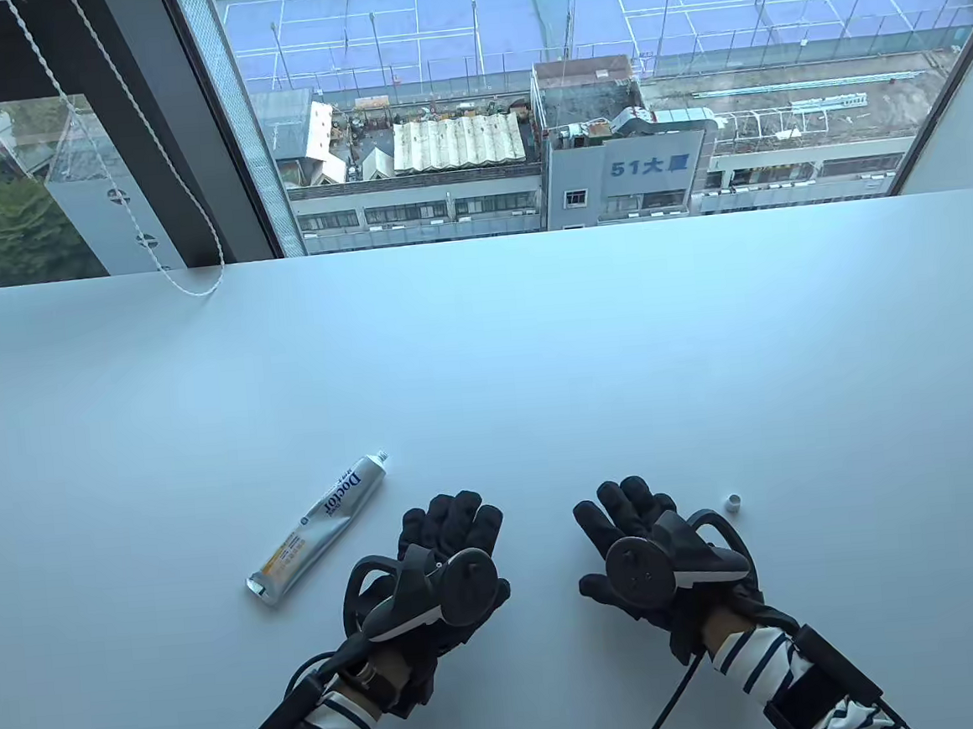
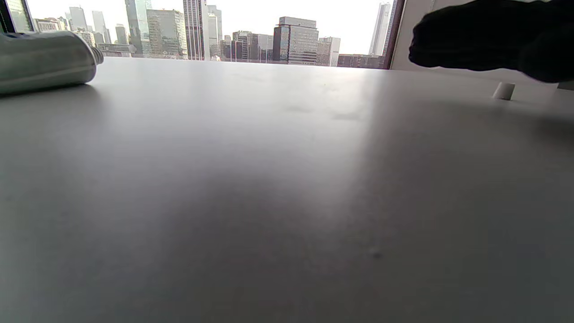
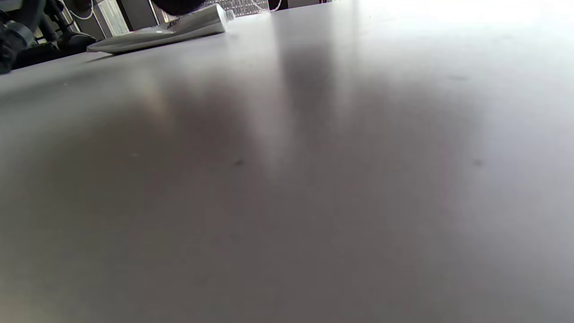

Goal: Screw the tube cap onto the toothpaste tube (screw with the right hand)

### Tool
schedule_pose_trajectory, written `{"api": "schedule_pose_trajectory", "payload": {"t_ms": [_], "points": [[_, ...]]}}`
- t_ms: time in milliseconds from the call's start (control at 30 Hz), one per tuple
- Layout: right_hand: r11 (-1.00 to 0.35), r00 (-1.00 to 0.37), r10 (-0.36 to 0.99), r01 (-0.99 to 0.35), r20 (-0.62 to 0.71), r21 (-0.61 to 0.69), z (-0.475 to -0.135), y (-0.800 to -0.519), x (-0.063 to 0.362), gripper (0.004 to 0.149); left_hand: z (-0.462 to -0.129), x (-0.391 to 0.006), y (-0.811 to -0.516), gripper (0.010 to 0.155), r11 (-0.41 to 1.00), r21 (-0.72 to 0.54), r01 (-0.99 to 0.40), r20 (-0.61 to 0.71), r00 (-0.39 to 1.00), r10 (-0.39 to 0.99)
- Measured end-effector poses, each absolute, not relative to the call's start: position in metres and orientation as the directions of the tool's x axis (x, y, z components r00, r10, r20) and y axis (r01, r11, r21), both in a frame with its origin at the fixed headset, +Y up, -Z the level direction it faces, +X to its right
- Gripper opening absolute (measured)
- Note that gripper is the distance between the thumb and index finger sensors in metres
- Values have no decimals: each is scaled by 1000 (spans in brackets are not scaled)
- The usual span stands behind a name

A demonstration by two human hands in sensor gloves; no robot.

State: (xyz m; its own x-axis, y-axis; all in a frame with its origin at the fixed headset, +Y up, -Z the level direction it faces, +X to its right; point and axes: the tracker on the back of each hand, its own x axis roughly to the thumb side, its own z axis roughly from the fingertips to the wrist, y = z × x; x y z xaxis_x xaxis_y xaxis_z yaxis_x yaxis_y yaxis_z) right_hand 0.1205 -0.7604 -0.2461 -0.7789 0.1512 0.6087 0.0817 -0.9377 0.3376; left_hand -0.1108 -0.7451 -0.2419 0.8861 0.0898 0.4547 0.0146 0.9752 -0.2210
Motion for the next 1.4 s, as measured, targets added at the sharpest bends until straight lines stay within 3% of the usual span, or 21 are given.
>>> {"api": "schedule_pose_trajectory", "payload": {"t_ms": [733,867,967,1133,1267,1400], "points": [[-946,-749,144,87,647,311,-245,-762,119,81,-249,-118,-749,87,975,-222,6,430,898,93],[-944,-756,157,75,636,322,-245,-762,121,81,-267,-143,-742,94,982,-187,-11,323,943,72],[-945,-758,155,74,633,320,-245,-762,122,81,-287,-181,-742,103,987,-161,14,156,988,12],[-945,-761,152,74,630,318,-246,-762,122,81,-306,-237,-750,113,969,-248,9,-91,995,-33],[-943,-764,148,82,628,322,-246,-762,122,80,-310,-266,-763,103,943,-327,-62,-206,978,-8],[-944,-768,147,80,623,321,-247,-762,123,80,-311,-275,-771,72,920,-358,-158,-242,968,72]]}}
